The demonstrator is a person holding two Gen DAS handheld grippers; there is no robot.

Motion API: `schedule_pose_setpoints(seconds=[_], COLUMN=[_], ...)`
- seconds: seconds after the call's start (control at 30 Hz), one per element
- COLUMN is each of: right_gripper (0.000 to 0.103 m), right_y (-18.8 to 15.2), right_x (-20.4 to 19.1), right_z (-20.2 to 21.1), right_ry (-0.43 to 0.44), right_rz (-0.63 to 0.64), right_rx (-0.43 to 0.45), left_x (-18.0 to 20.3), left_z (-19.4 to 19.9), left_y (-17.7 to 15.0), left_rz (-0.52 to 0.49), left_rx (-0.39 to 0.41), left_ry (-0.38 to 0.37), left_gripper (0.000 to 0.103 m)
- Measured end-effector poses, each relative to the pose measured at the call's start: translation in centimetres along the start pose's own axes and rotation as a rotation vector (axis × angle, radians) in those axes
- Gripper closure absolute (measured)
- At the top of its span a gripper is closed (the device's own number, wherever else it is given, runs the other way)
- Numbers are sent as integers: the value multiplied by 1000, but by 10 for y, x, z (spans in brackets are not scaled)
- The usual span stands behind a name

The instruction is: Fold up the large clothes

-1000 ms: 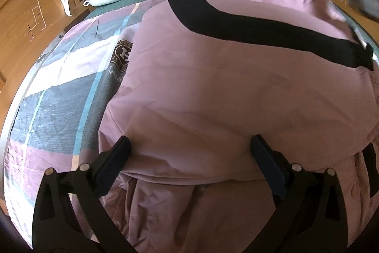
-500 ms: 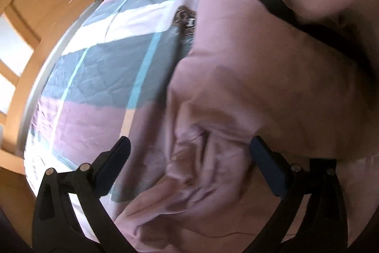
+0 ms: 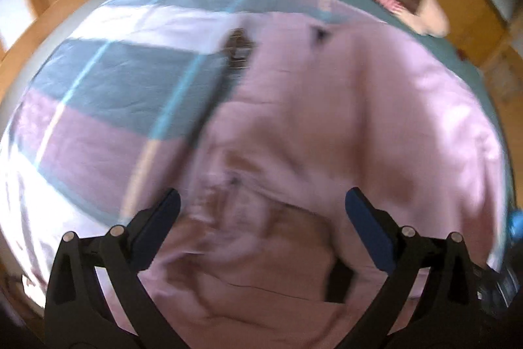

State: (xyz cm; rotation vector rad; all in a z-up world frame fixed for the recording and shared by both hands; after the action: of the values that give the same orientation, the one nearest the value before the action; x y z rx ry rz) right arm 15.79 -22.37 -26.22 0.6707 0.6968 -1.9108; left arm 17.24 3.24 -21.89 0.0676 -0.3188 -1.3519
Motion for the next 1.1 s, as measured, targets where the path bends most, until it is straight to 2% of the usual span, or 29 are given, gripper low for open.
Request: schedule_pose_setpoints(seconds=[0.03, 0.07, 0.1, 0.13, 0.2, 0.3, 0.33, 0.4, 0.5, 0.57, 0.63, 0.67, 0.77, 0.8, 0.83, 0.9, 0.93, 1.0, 1.1], right_gripper=[34, 48, 72, 80, 83, 83, 83, 83, 79, 68, 22, 16, 15, 15, 19, 28, 28, 28, 28], right_y=[1, 1, -1, -6, -24, -64, -74, -91, -98, -96, -91, -89, -89, -90, -88, -82, -82, -66, -36], right_x=[0, -3, -13, -23, -46, -67, -66, -55, -36, -35, -37, -37, -46, -49, -55, -64, -69, -80, -82], right_z=[-5, -6, -2, 3, 8, -1, -5, -17, -27, -21, 3, 14, 62, 88, 102, 118, 125, 126, 102], right_ry=[33, 24, -74, -161, -321, -566, -614, -695, -754, -720, -669, -662, -632, -642, -633, -587, -571, -542, -522], right_rz=[-2, 36, 115, 194, 373, 615, 659, 712, 727, 715, 657, 638, 605, 593, 597, 634, 650, 697, 752], right_rx=[-8, 9, 60, 109, 191, 237, 233, 190, 136, 139, 185, 213, 366, 451, 515, 577, 608, 621, 541], left_x=[12, 23, 29, 35, 43, 45, 46, 47, 49, 52, 56, 57, 56, 54, 53, 52, 51, 54, 58], left_z=[2, 4, 5, 7, 10, 15, 14, 11, 2, -8, -24, -31, -47, -49, -50, -50, -50, -51, -53], left_y=[0, -2, -4, -8, -11, -15, -16, -18, -20, -23, -28, -30, -32, -31, -30, -28, -27, -28, -30], left_rz=[-42, -93, -124, -152, -194, -233, -243, -260, -283, -309, -332, -334, -328, -322, -313, -300, -301, -315, -333], left_rx=[8, 18, 22, 26, 41, 62, 65, 65, 50, 18, -32, -53, -97, -108, -114, -118, -115, -99, -77], left_ry=[-20, -31, -32, -32, -33, -24, -18, -1, 37, 67, 94, 100, 94, 89, 81, 69, 73, 92, 118], left_gripper=[2, 2, 2, 2, 2, 2, 2, 2, 2, 2, 2, 2, 2, 2, 2, 2, 2, 2, 2])
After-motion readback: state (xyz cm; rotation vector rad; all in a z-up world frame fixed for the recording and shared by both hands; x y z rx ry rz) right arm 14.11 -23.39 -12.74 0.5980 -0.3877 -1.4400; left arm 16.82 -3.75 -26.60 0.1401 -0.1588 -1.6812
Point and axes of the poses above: each gripper's, at about its wrist camera, not at the fingertips, and z roughly against the way its jaws point, x to its right, y to its top, the point moved 4 cm from there along -z, roughly the way its jaws point, and after that the axes turned 14 degrees about -x, right-handed, at the moved point
